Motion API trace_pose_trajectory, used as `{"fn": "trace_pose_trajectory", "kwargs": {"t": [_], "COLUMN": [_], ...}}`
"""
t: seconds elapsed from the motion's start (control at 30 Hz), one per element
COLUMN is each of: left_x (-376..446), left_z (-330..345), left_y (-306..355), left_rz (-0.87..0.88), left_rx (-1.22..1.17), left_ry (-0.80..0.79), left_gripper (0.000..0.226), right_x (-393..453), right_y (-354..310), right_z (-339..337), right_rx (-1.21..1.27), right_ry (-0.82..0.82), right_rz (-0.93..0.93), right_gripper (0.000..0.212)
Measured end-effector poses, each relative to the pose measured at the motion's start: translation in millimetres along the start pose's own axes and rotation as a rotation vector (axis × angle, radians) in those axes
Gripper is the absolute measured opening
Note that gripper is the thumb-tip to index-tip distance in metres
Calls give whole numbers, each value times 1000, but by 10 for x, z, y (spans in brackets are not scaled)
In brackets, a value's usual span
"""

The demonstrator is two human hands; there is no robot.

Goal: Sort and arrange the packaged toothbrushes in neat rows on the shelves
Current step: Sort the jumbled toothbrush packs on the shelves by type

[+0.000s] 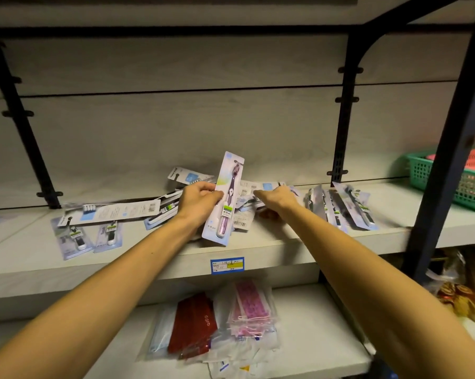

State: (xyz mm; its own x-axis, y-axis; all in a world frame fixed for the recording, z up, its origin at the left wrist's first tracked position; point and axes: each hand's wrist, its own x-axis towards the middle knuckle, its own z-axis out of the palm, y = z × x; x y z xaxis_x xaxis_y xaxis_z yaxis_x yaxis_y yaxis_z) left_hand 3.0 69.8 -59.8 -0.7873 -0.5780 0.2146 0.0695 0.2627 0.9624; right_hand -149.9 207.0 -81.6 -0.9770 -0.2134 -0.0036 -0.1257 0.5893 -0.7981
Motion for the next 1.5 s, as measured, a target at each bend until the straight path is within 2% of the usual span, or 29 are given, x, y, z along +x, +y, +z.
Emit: {"fn": "trace_pose_trajectory", "kwargs": {"t": [0.1, 0.17, 0.27, 0.37, 0.5, 0.63, 0.7, 0.87, 0.97, 1.03, 1.17, 1.3, 1.5], "left_x": [35, 61, 82, 100, 103, 76, 57, 12, -43, -104, -255, -410, -744], "left_z": [11, 11, 3, 18, 70, 148, 177, 191, 146, 85, -125, -539, -1477], "left_y": [-11, -35, -43, -30, -11, -7, 14, 79, 121, 136, 104, 19, -185], "left_rz": [11, 11, 21, 29, 37, 28, 33, 30, 24, 18, -43, -88, -68], "left_rx": [10, -13, -3, -6, -26, -35, -31, -45, -56, -78, -160, -216, -155], "left_ry": [-31, -43, -55, -50, -76, -99, -103, -72, -37, -10, 13, 50, 187], "left_gripper": [6, 6, 6, 6, 8, 9, 11, 15, 16, 10, 7, 8, 12], "right_x": [99, 111, 92, -14, -127, -221, -261, -375, -445, -496, -650, -862, -1346], "right_y": [-9, -17, -31, -41, 90, 284, 329, 366, 373, 371, 245, 5, -341], "right_z": [56, 28, -38, -143, -467, -846, -955, -966, -910, -848, -582, -111, 736], "right_rx": [181, 217, 290, 338, 275, -119, -293, -584, -598, -578, -392, -229, -117], "right_ry": [-111, -157, -156, -117, 8, 186, 202, 286, 303, 362, 409, 359, 240], "right_rz": [119, 177, 222, 189, 38, -116, -118, -178, -246, -347, -596, -795, -990], "right_gripper": [45, 40, 25, 14, 32, 30, 25, 32, 24, 29, 24, 19, 11]}}
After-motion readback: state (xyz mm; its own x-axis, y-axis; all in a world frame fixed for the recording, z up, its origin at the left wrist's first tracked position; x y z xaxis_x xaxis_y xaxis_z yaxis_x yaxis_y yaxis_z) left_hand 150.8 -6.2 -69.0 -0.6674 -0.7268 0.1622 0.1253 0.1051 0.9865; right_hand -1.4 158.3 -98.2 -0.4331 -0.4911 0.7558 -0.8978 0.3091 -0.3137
